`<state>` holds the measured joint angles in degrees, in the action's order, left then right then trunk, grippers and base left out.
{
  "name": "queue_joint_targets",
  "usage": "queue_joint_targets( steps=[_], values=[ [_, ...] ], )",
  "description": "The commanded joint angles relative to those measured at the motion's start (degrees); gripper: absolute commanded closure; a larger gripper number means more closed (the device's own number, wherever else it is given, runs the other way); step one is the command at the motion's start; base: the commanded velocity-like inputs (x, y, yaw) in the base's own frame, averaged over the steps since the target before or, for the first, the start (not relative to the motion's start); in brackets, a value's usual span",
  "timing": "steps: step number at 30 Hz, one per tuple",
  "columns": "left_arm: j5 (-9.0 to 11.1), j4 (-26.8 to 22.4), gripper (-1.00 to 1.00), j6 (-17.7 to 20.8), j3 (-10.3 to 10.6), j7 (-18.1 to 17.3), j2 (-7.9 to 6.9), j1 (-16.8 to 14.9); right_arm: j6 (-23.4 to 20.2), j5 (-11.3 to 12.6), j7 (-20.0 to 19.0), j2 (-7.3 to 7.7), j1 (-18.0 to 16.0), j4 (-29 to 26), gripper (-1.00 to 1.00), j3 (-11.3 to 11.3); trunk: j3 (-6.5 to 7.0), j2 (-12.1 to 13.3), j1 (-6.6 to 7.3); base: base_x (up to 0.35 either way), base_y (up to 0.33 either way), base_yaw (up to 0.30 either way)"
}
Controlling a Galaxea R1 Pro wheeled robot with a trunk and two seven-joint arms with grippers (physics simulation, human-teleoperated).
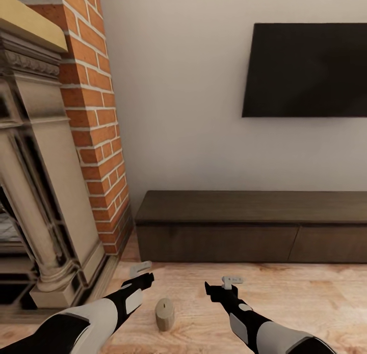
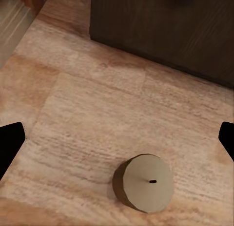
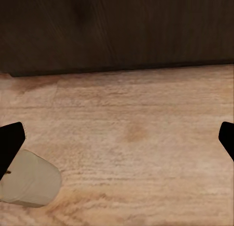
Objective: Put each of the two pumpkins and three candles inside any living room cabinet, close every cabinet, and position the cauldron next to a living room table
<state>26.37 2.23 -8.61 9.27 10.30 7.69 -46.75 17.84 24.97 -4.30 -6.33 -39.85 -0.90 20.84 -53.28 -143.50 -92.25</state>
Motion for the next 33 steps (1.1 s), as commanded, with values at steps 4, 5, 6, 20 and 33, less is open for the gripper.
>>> queue_joint_targets(
  steps=[4, 5, 6, 20, 33],
  values=[
    [0.43, 0.27, -1.0, -0.35, 0.48, 0.03, 0.04, -0.1, -0.47, 0.61, -0.22, 0.0, -0.05, 0.11, -1.0, 0.26, -0.37, -0.03, 0.01, 0.003, 0.002, 0.131],
    [0.43, 0.28, -1.0, -0.33, 0.48, 0.02, 0.04, -0.1, -0.85, 0.61, -0.21, 0.0, -0.05, 0.11, -1.0, 0.24, -0.45, -0.03, 0.01, 0.001, 0.001, 0.127],
    [0.42, 0.29, -1.0, -0.31, 0.52, 0.0, 0.04, -0.1, -1.82, 0.64, -0.2, 0.0, -0.05, 0.04, -1.0, 0.22, -0.53, -0.03, 0.01, 0.001, 0.001, 0.125],
    [-0.02, -0.83, -1.0, 7.02, 1.18, 0.13, 0.38, -0.1, -9.62, 0.78, -0.1, 0.24, -0.05, -1.48, -1.0, -0.1, -1.73, -0.03, 0.01, 0.0, 0.0, 0.105],
    [-5.14, -13.96, -1.0, 25.45, 1.34, 0.33, 0.51, -0.1, -33.75, 1.05, 0.05, 0.26, -0.05, -22.23, -1.0, -0.48, -2.89, -0.03, 0.01, 0.0, 0.0, 0.088]
  ],
)
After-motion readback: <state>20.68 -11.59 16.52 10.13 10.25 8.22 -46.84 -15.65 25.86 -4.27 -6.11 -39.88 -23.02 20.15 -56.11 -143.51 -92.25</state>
